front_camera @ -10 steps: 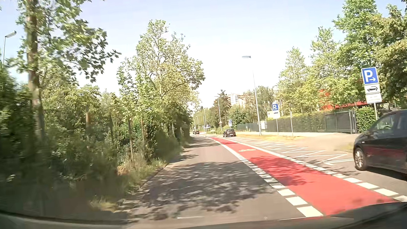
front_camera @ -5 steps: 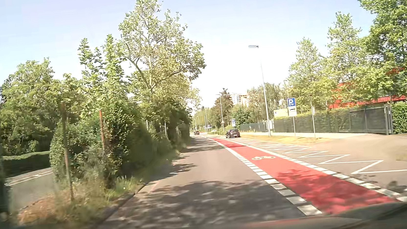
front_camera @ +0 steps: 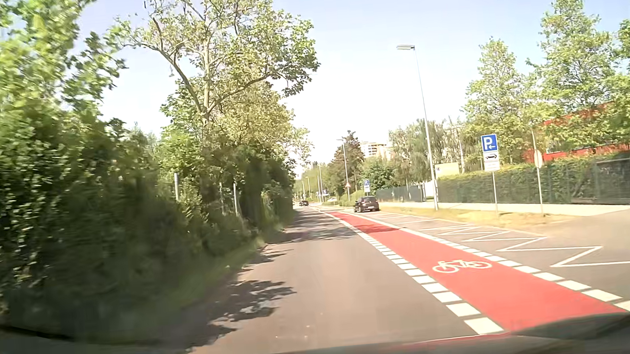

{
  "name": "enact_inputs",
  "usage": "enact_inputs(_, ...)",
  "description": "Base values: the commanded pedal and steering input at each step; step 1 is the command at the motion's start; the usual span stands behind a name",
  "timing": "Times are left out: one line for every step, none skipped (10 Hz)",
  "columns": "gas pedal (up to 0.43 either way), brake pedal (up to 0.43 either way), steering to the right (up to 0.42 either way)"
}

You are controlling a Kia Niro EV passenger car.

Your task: Follow the waypoints while adhering to traffic rules and regulations

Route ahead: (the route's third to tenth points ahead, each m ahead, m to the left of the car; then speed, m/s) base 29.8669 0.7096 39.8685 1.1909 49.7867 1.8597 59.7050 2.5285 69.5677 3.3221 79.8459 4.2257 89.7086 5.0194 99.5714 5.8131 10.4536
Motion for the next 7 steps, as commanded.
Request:
enact_inputs(0.11,0.0,-0.004)
enact_inputs(0.11,0.0,-0.004)
enact_inputs(0.11,0.0,-0.004)
enact_inputs(0.11,0.0,-0.004)
enact_inputs(0.11,0.0,-0.004)
enact_inputs(0.11,0.0,-0.004)
enact_inputs(0.11,0.0,-0.004)
